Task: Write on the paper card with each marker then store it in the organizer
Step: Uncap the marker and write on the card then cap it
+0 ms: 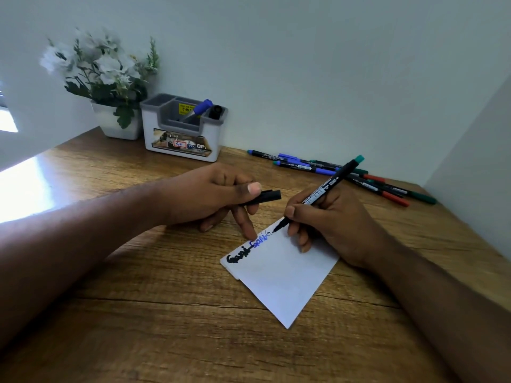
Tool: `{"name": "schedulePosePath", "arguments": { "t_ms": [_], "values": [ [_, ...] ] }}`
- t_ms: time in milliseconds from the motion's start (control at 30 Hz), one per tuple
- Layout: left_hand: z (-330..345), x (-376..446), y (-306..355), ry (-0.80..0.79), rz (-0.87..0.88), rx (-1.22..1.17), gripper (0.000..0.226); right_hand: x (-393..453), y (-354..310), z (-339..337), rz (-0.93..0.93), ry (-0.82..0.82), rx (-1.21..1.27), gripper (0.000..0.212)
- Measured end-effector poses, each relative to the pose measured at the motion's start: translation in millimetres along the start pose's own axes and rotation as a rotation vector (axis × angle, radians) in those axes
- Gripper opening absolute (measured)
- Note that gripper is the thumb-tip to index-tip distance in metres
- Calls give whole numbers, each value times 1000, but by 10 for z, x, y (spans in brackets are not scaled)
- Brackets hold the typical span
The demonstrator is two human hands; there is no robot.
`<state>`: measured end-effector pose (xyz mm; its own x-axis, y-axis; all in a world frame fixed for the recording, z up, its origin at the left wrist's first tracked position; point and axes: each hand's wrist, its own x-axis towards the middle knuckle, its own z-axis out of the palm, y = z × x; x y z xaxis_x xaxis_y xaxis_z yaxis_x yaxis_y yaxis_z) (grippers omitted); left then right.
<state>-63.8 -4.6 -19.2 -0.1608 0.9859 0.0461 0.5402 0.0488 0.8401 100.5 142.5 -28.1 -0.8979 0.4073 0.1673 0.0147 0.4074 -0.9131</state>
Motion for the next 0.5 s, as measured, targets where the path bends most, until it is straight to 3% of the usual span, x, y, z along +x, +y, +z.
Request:
{"name": "schedulePosePath", "arguments": {
  "t_ms": [500],
  "values": [
    [-1, 17, -20, 2, 11, 0, 47, 14, 21, 0, 13, 18, 21, 12]
  ]
}}
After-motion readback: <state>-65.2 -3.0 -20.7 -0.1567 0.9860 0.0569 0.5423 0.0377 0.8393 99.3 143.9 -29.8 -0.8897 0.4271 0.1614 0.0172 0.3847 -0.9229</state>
